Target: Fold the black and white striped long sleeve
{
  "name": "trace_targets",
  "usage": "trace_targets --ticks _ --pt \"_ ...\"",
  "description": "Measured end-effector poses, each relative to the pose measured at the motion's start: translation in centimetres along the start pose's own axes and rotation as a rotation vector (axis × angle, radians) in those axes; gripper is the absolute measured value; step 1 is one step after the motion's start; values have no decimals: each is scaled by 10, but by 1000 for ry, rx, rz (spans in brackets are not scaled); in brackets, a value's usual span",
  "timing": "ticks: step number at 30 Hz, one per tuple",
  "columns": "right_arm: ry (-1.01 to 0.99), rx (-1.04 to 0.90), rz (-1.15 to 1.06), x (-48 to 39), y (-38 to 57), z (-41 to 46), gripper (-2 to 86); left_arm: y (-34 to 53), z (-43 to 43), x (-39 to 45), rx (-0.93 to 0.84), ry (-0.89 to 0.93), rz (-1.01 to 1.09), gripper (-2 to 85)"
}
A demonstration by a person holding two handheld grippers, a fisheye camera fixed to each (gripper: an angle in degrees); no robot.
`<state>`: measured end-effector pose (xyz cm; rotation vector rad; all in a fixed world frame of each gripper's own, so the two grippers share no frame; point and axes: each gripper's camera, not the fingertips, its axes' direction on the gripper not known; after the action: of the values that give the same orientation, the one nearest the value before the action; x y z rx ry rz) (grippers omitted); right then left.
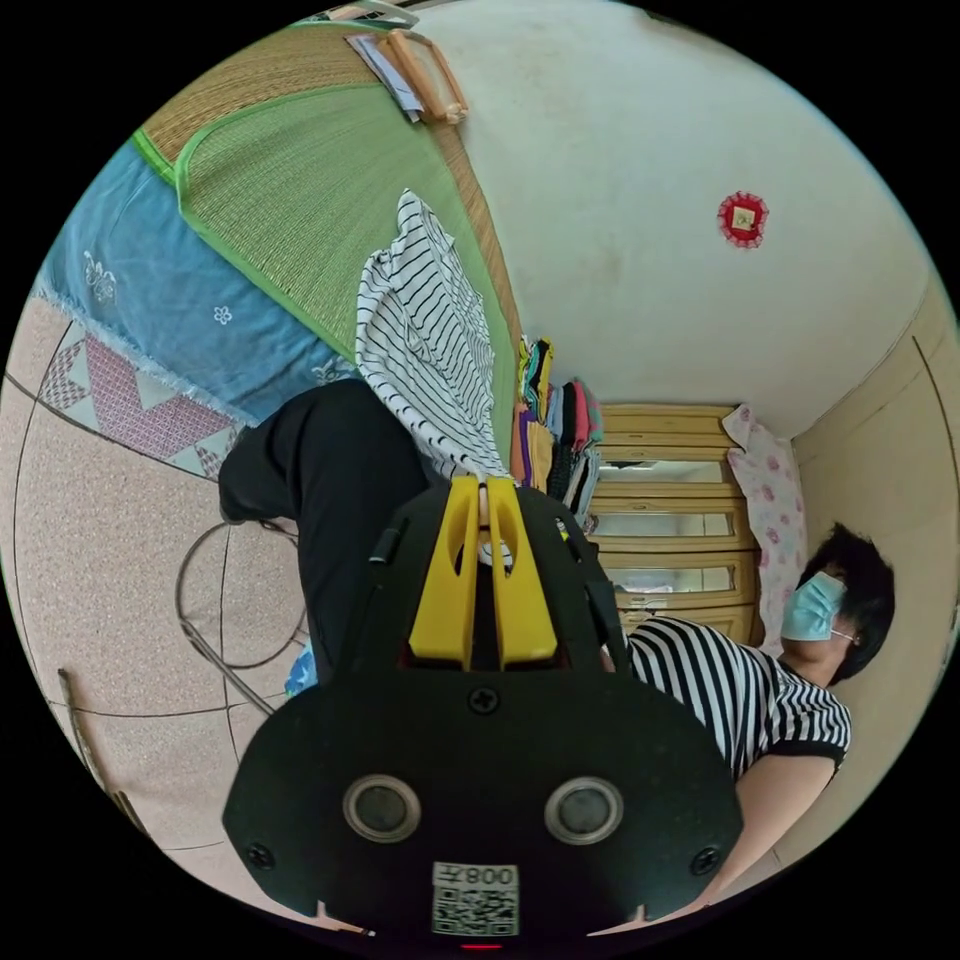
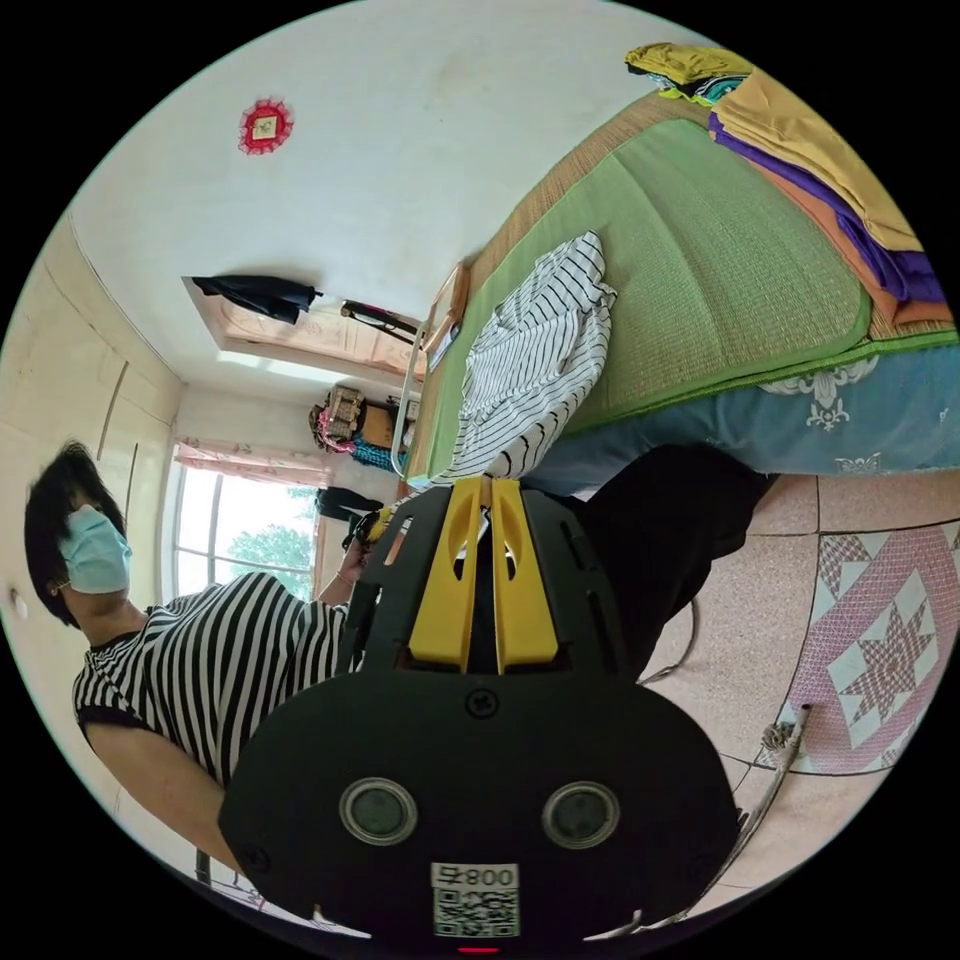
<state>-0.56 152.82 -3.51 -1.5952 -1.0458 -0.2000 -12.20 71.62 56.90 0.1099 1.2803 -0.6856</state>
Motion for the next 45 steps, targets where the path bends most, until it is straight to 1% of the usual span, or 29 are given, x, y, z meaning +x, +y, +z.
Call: trace_targets --ticks 10,14,31,37,43,45 --pt "-37 69 -33 17 -62 4 16 -62 -20 42 64 73 30 12" --pt "-25 79 -66 19 -114 16 15 -105 -26 67 108 103 50 12" --pt "-18 36 -98 67 -348 101 16 -319 -28 187 169 66 95 11" --pt "-10 26 -85 98 -424 137 16 -393 -26 223 177 38 82 12" --pt "1 -4 -50 135 -498 182 16 -459 -26 247 207 34 27 12" --pt "10 -22 -24 154 -525 200 17 -484 -25 256 207 8 -1 12"
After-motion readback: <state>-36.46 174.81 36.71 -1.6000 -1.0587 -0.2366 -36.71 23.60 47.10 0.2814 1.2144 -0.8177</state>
